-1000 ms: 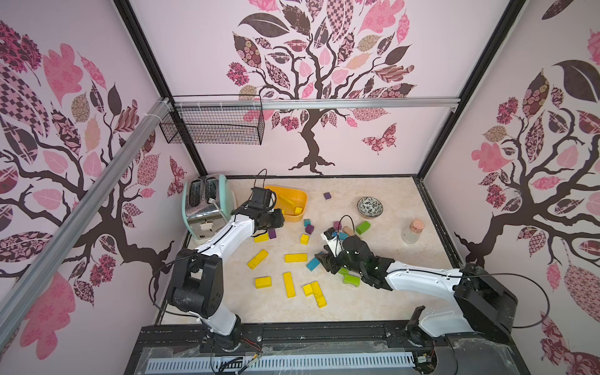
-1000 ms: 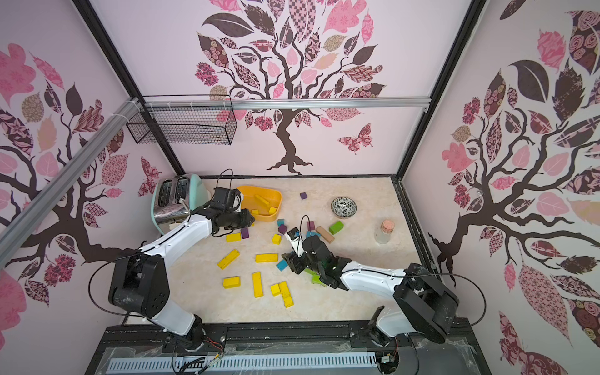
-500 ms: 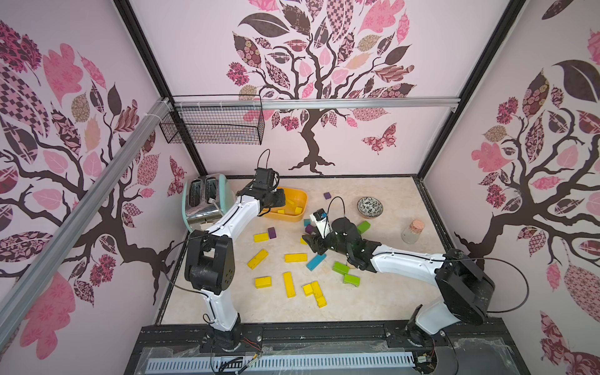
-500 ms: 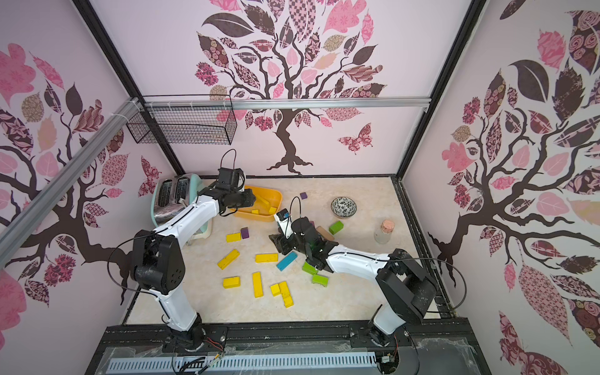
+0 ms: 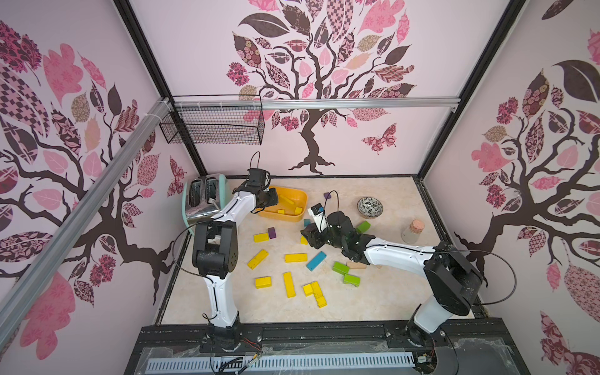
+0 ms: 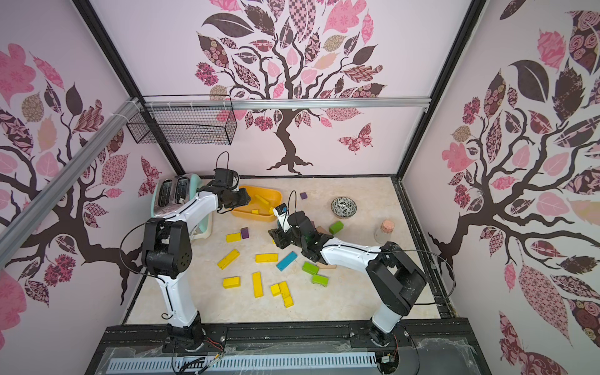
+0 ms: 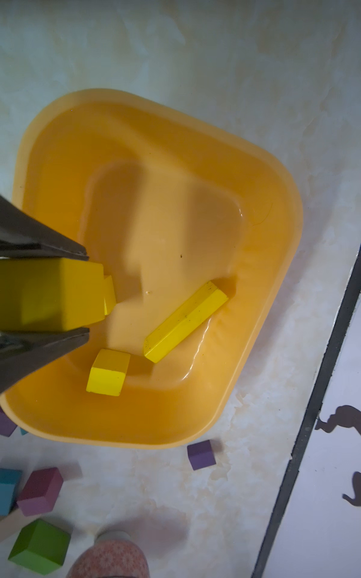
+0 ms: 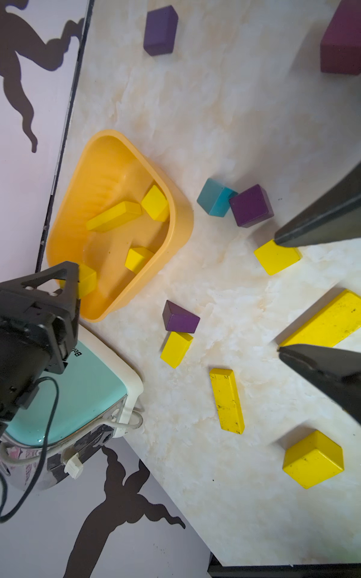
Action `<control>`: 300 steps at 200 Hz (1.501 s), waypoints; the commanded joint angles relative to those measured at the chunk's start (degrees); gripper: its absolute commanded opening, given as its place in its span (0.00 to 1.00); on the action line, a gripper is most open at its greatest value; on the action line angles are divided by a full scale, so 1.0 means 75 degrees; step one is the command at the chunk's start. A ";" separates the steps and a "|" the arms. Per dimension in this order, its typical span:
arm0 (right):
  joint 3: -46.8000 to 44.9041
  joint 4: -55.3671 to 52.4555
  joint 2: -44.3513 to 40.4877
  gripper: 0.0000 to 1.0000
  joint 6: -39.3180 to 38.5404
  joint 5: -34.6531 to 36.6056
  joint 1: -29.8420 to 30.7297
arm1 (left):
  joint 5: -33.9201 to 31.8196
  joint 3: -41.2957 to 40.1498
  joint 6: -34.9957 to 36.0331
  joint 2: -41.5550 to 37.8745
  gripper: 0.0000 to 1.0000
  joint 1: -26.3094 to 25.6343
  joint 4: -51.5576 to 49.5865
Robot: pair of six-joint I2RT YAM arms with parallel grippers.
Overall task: Pick out the yellow building blocks
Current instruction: Place the building block in the storage box.
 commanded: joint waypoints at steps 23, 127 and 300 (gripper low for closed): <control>-0.0200 -0.0109 -0.0050 0.54 0.0091 -0.0199 0.0036 | 0.0402 -0.0158 -0.0358 -0.0344 0.39 0.0251 0.0360; 0.0119 -0.0183 0.0178 0.53 0.0316 -0.0684 0.0124 | 0.0331 -0.0385 -0.0369 -0.0544 0.48 0.0250 0.0453; 0.0143 -0.0858 -0.0349 0.54 0.0213 -0.1082 0.0358 | -0.1081 -0.1262 0.0490 -0.2352 0.50 -0.0389 0.0294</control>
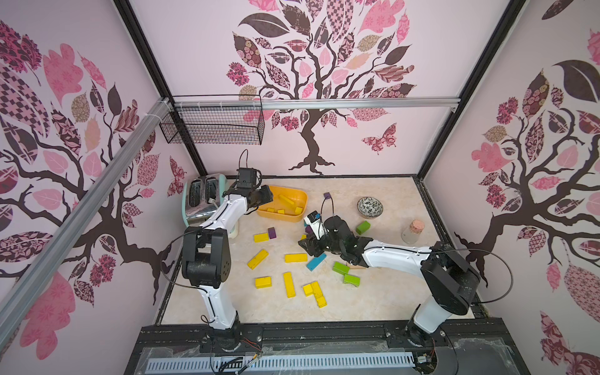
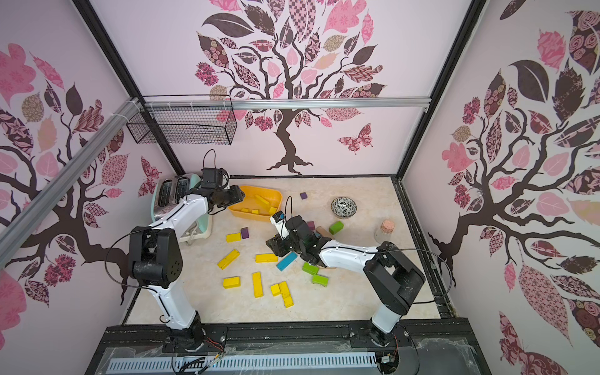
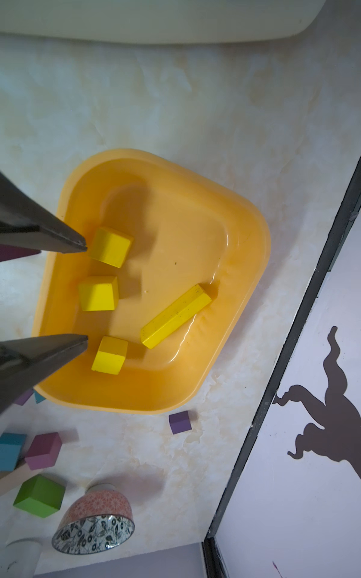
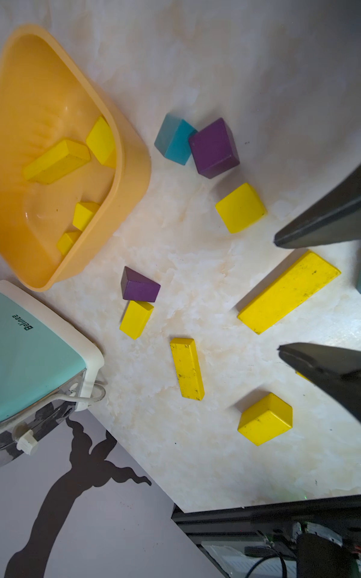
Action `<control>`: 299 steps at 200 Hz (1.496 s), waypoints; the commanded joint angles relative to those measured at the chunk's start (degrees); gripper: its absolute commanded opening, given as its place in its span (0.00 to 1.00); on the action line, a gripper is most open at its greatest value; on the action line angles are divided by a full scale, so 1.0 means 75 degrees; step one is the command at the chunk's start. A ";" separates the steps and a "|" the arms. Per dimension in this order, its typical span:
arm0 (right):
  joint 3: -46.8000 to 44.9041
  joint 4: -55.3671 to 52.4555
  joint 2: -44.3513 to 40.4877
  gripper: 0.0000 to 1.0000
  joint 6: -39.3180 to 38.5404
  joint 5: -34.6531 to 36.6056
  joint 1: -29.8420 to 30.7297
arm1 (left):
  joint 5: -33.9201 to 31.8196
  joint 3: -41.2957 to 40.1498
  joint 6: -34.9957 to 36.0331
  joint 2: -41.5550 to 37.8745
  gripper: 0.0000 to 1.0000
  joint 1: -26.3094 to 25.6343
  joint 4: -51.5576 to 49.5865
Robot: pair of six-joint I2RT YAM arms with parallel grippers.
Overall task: Pick out the yellow building blocks
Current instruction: Place the building block in the storage box, then pick up the building block from the center of the board.
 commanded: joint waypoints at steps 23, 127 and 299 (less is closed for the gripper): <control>0.0244 -0.0565 -0.0471 0.54 -0.0277 -0.0179 0.0093 | -0.1048 -0.0768 0.0953 -0.2104 0.51 -0.0993 -0.0574; 0.0120 -0.0269 -0.0469 0.54 -0.0095 0.0189 0.0512 | -0.0873 -0.5167 0.1235 -0.7359 0.55 -0.1117 -0.1620; 0.0826 -0.1513 0.0255 0.57 -0.0222 0.0880 0.0616 | -0.1378 -0.5773 0.1471 -0.8241 0.62 -0.1117 -0.1508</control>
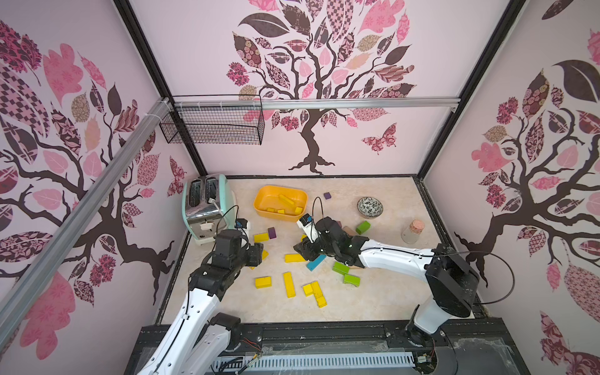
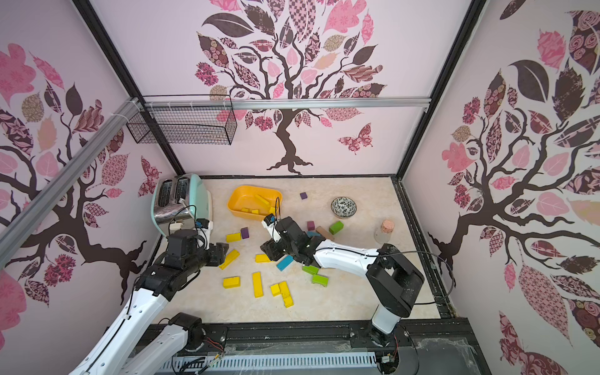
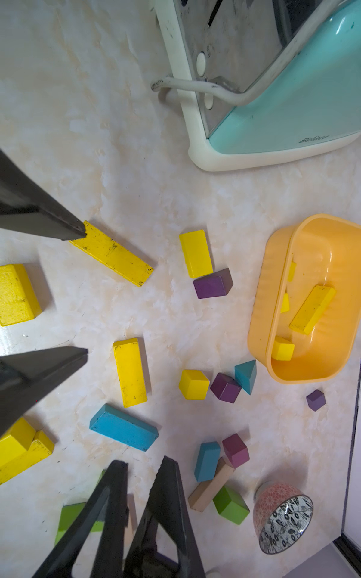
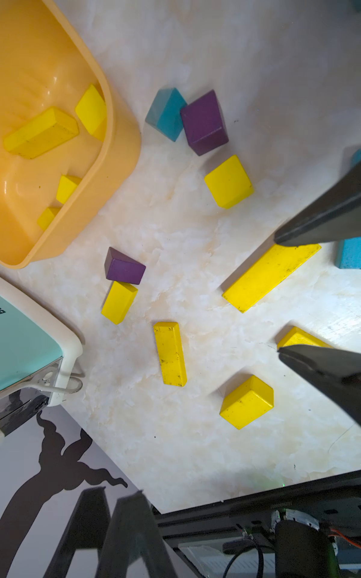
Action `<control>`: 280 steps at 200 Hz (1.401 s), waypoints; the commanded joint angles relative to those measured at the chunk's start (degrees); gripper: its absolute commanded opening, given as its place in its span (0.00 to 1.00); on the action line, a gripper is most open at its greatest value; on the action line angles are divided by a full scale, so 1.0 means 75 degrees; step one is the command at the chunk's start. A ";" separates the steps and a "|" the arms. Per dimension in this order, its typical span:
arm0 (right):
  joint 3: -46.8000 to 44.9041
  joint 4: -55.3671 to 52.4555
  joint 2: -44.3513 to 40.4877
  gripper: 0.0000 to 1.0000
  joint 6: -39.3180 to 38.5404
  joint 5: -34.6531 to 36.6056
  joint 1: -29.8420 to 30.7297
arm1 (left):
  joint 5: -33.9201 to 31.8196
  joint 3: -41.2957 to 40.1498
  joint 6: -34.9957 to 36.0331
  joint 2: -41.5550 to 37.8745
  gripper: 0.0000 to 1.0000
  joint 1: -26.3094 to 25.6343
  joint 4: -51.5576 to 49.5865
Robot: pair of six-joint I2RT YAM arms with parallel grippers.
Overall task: Pick out the yellow building blocks
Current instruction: Pick up the building block from the center of the board.
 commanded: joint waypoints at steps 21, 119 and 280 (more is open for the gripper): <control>0.0386 -0.0522 0.0547 0.58 -0.0381 0.0415 0.0061 | -0.0261 0.0023 0.0121 -0.0240 0.63 0.0002 0.0043; 0.2088 -0.1472 0.2249 0.54 -0.0767 0.1823 -0.0144 | -0.0097 0.0024 0.0133 0.0011 0.64 0.0002 0.0028; 0.2605 -0.1717 0.3232 0.57 -0.1395 0.1659 -0.0640 | -0.0114 -0.0005 0.0127 0.0230 0.66 0.0002 0.0040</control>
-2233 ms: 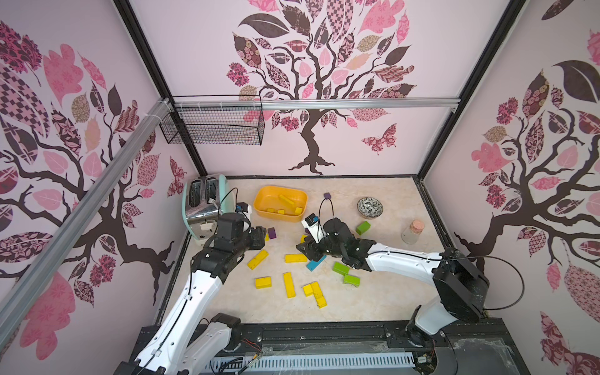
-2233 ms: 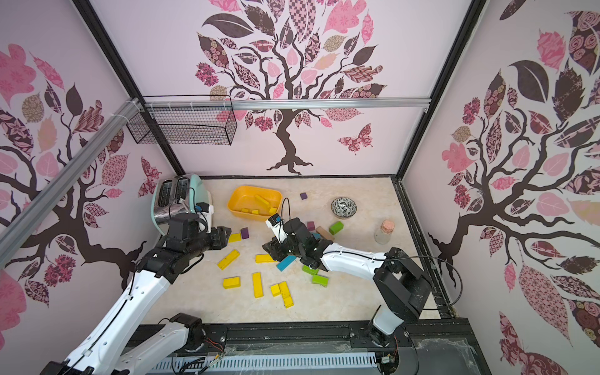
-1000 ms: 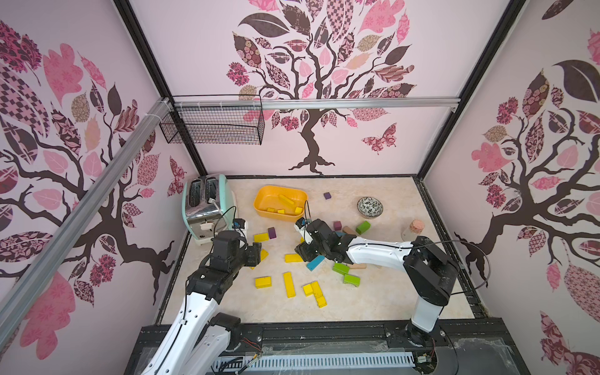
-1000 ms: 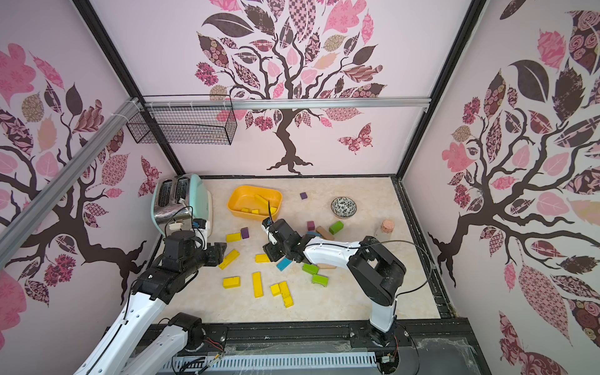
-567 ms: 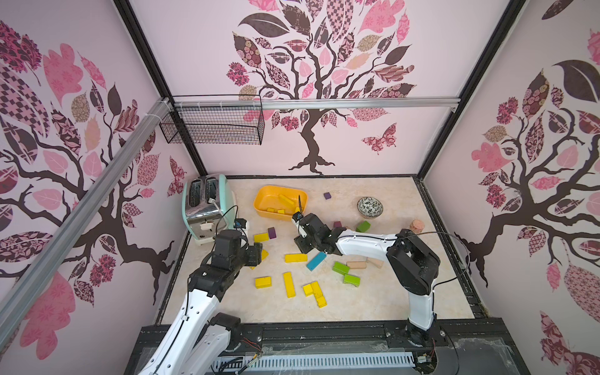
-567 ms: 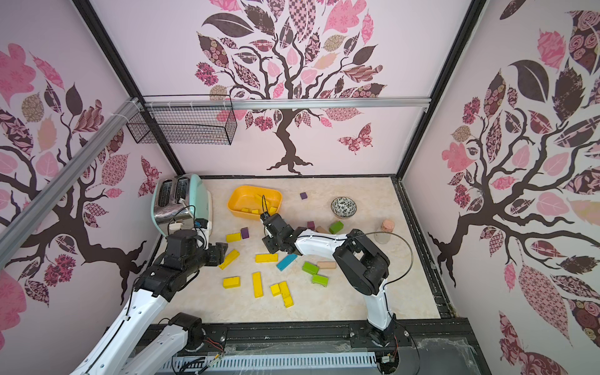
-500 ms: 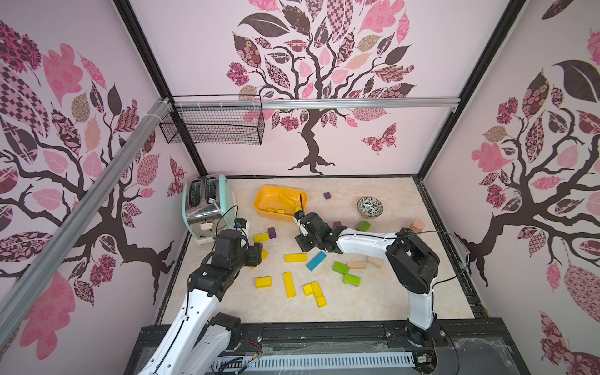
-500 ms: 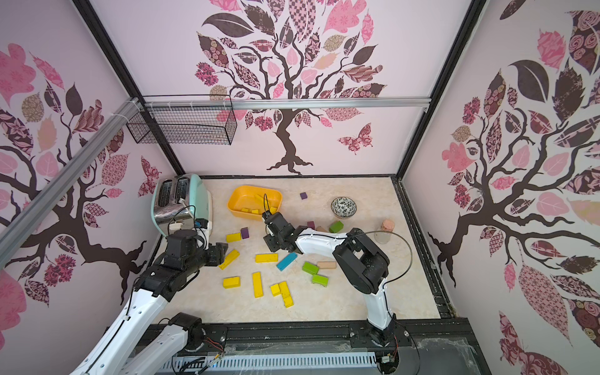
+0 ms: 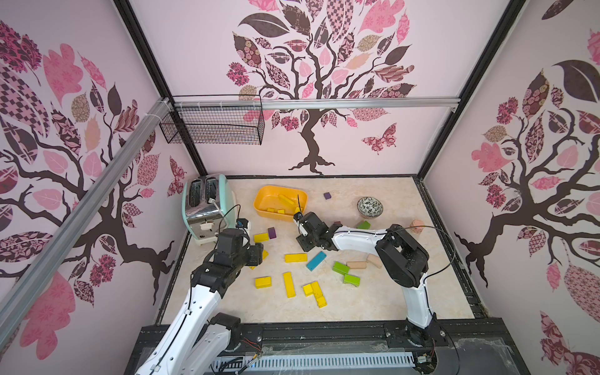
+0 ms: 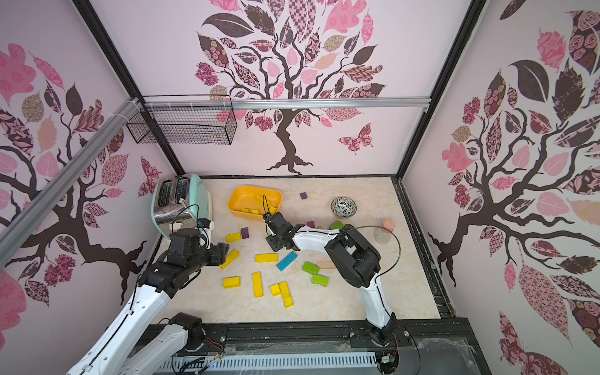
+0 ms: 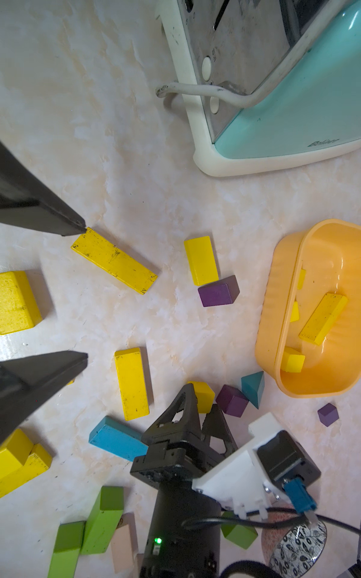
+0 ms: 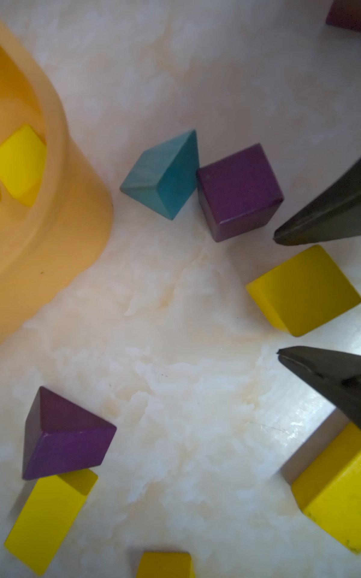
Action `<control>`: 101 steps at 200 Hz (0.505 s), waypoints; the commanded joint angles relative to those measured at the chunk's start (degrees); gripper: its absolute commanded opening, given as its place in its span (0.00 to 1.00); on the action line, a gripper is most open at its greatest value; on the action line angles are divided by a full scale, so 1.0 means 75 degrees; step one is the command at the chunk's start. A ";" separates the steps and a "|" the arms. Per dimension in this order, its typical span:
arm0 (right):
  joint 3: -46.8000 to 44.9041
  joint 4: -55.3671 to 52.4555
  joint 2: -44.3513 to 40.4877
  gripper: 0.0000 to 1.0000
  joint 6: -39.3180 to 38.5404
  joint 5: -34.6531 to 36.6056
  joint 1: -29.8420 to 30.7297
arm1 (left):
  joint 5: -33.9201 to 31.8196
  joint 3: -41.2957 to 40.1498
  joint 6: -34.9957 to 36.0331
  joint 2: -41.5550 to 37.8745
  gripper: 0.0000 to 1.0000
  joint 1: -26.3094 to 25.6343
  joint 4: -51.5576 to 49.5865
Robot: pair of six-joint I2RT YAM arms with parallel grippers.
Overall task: Pick out the yellow building blocks
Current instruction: Pick up the building block from the center of the board.
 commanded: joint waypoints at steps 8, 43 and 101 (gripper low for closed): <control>0.0185 -0.0261 0.0121 0.56 -0.0251 -0.0061 -0.0030 | 0.0006 0.0000 0.0079 -0.0081 0.65 0.0002 0.0047; 0.0220 -0.0262 0.0099 0.48 -0.0275 -0.0196 -0.0030 | 0.0018 0.0022 0.0090 -0.0091 0.66 -0.0007 0.0031; 0.0141 -0.0171 -0.0208 0.43 -0.0559 -0.0259 -0.0030 | 0.0021 0.0003 0.0061 -0.0363 0.66 -0.0001 0.0053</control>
